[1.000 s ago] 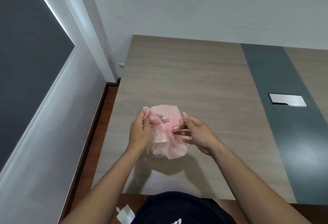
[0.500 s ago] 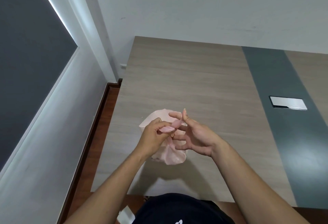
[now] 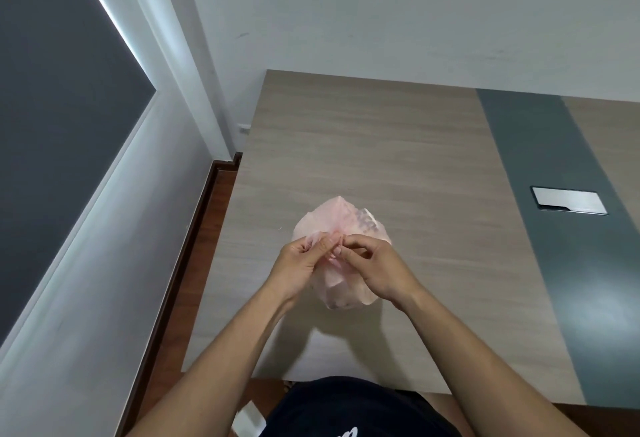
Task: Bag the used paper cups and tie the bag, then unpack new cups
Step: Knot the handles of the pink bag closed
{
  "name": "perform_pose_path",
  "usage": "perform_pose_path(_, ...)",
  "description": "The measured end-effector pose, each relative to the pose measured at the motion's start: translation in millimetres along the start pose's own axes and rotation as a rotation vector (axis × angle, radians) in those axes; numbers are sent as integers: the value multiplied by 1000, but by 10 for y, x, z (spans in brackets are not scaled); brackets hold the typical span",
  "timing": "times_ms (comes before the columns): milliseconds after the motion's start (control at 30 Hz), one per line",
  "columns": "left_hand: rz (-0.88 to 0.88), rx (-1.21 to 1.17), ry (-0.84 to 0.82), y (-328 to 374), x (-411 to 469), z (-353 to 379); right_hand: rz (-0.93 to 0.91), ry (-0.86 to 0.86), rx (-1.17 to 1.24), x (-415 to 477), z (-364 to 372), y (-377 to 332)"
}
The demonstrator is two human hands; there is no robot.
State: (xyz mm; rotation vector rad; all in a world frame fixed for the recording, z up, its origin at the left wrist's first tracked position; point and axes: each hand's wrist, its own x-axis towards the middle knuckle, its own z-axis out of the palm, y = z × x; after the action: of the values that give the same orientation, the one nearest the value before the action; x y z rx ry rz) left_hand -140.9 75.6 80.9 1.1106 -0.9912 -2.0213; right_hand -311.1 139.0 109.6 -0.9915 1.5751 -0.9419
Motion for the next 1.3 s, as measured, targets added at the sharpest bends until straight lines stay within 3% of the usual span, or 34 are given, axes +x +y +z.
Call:
perform_pose_path(133, -30, -46, -8, -16, 15, 3, -76, 120, -221, 89, -37, 93)
perform_pose_path(233, -42, -117, 8, -61, 64, -36, -151, 184, -214, 98, -35, 124)
perform_pose_path(333, -14, -170, 24, -96, 89, -57, -118, 168, -43, 71, -23, 137)
perform_pose_path(500, 54, 18, 86, -120, 123, -83, -59, 141, 345, 63, -9, 131)
perform_pose_path(567, 78, 126, 66, -98, 118, -96, -20, 159, 377, 65, -25, 135)
perform_pose_path(700, 97, 253, -63, -25, 105, -114, -16, 175, 198, 62, -38, 125)
perform_pose_path(900, 24, 308, -252, 122, 124, -152, -123, 11, -362, 36, -63, 75)
perform_pose_path(1100, -2, 298, -113, 86, 138, -232, -33, -178, -294, -45, -188, -92)
perform_pose_path(1300, 35, 518, -197, 127, 82, -213, 10, -79, -164, 12, -118, -65)
